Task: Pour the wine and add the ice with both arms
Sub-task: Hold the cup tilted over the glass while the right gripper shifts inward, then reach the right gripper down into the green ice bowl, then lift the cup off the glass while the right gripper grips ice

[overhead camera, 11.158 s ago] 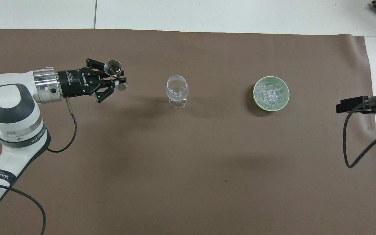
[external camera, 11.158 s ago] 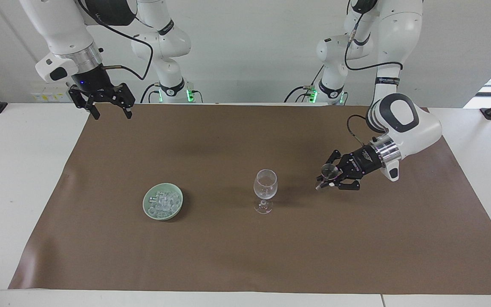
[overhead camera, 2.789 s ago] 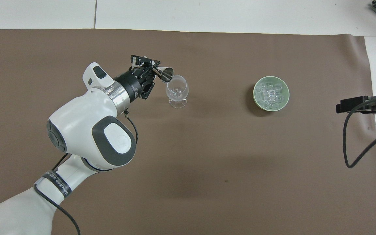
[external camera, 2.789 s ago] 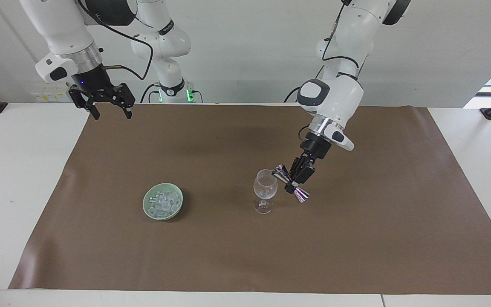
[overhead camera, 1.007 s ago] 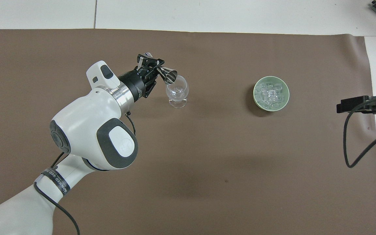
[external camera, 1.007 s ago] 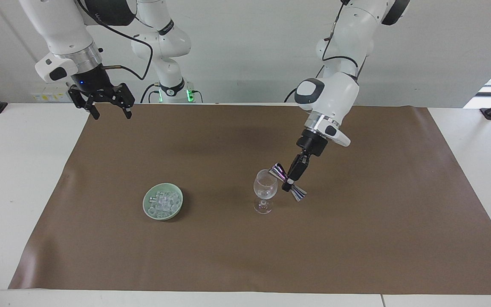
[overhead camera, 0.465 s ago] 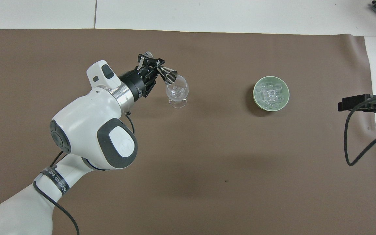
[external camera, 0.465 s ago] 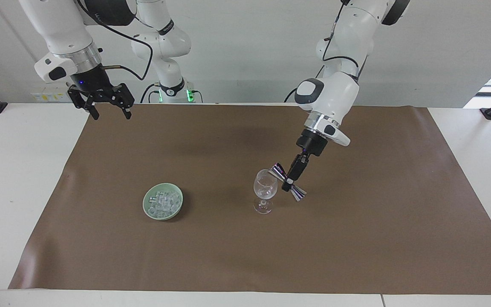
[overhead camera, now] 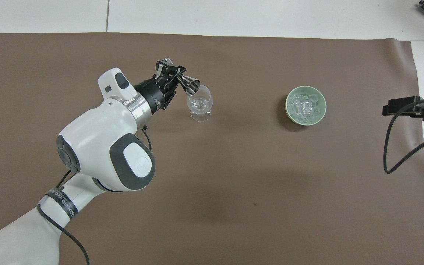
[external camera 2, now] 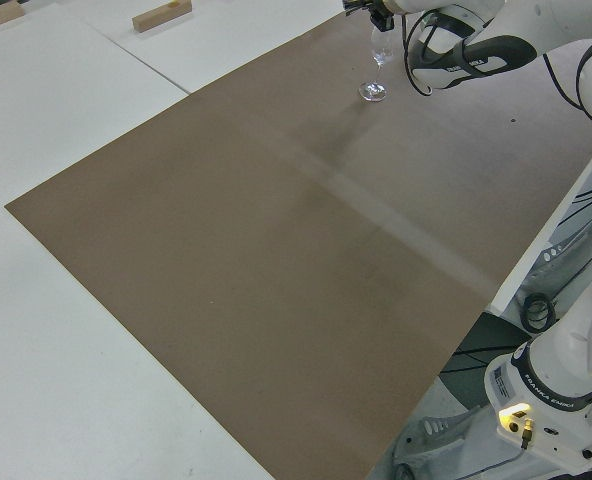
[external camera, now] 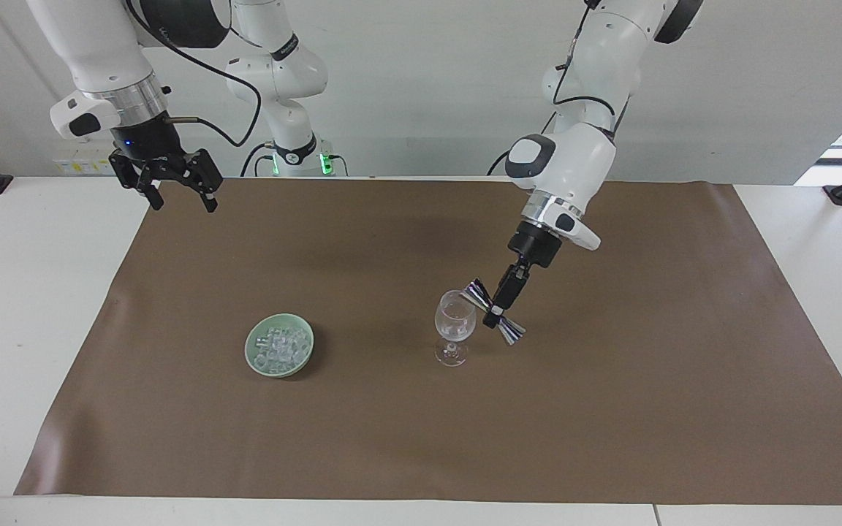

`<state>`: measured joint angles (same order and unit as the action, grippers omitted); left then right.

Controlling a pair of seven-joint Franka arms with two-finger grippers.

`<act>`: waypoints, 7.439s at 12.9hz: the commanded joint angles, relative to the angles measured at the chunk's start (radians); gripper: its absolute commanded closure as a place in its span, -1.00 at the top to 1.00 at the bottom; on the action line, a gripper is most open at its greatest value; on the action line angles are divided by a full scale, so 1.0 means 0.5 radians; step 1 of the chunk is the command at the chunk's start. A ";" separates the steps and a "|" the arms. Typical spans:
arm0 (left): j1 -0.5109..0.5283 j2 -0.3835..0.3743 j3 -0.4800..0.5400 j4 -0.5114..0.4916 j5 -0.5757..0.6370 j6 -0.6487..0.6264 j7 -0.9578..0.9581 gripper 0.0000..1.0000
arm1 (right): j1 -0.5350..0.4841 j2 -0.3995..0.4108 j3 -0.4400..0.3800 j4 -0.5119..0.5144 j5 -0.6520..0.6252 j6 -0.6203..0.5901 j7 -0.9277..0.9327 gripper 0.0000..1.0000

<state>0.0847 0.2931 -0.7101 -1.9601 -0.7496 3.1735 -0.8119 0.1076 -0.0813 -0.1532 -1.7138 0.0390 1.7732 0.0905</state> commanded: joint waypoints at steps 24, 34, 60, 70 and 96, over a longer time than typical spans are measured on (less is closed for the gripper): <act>-0.010 0.073 0.024 0.079 0.229 0.047 0.056 -1.00 | -0.003 0.000 0.027 -0.058 0.051 0.064 0.117 1.00; -0.004 0.073 0.024 0.067 0.235 0.050 0.191 -1.00 | 0.006 0.009 0.030 -0.146 0.054 0.215 0.120 1.00; -0.007 0.070 0.030 0.042 0.241 0.148 0.384 -1.00 | 0.214 0.669 0.033 -0.168 -0.053 0.920 -0.006 1.00; -0.013 0.073 0.030 0.048 0.260 0.148 0.384 -1.00 | 0.263 0.850 0.033 -0.199 -0.047 1.193 0.159 1.00; 0.030 -0.141 0.417 0.300 -0.099 -1.327 -0.376 -1.00 | 0.282 0.917 0.033 -0.269 -0.047 1.252 0.301 0.53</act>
<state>0.0970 0.2477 -0.5316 -1.8121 -0.7579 2.5850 -0.9760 0.2475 0.3759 -0.1361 -1.8360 0.0164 2.3763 0.2330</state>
